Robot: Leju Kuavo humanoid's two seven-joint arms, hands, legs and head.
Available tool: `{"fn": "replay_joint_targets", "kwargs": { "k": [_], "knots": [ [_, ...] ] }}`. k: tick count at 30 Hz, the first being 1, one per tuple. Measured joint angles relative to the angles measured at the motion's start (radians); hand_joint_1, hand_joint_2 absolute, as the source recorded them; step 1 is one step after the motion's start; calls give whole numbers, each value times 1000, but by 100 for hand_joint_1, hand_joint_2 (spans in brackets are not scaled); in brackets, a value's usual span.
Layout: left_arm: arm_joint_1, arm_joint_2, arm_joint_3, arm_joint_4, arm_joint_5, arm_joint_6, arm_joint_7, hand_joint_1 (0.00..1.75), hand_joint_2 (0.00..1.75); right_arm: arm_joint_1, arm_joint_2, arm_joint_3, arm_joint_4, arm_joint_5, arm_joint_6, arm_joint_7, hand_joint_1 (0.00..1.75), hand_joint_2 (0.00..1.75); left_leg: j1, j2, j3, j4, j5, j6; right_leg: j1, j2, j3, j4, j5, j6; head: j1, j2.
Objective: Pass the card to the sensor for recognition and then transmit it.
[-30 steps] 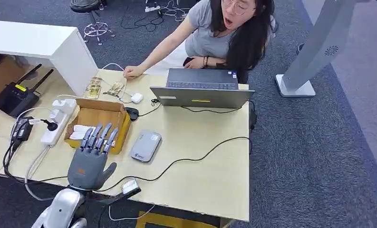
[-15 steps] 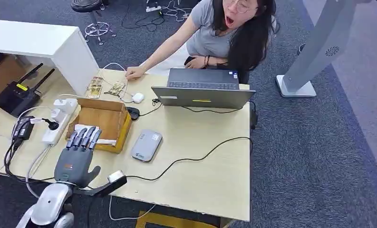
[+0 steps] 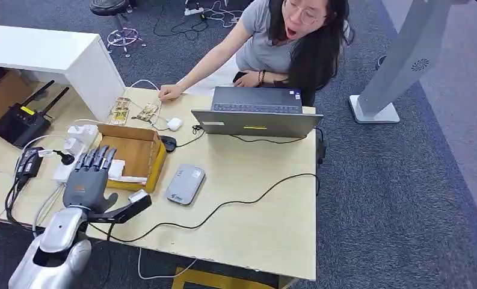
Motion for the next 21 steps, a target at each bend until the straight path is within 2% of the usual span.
{"fn": "replay_joint_targets", "kwargs": {
  "k": [16, 17, 21],
  "knots": [
    [-34, -22, -1, 79, 1, -8, 0, 0, 175, 0, 0, 2, 0, 13, 9, 0, 0, 175, 0, 0, 0, 0, 0, 0, 0, 0, 0, 0, 0, 0, 0, 0],
    [-34, -24, -1, 82, 4, -8, 0, 175, 175, 0, 0, 2, 0, 13, 9, 0, 0, 175, 0, 0, 0, 0, 0, 0, 0, 0, 0, 0, 0, 0, 0, 0],
    [-32, -27, -1, 93, 10, -4, -2, 175, 175, 0, 0, 2, 0, 14, 11, 0, 0, 175, 0, 0, 0, 0, 0, 0, 0, 0, 0, 0, 0, 0, 0, 0]
  ]
}}
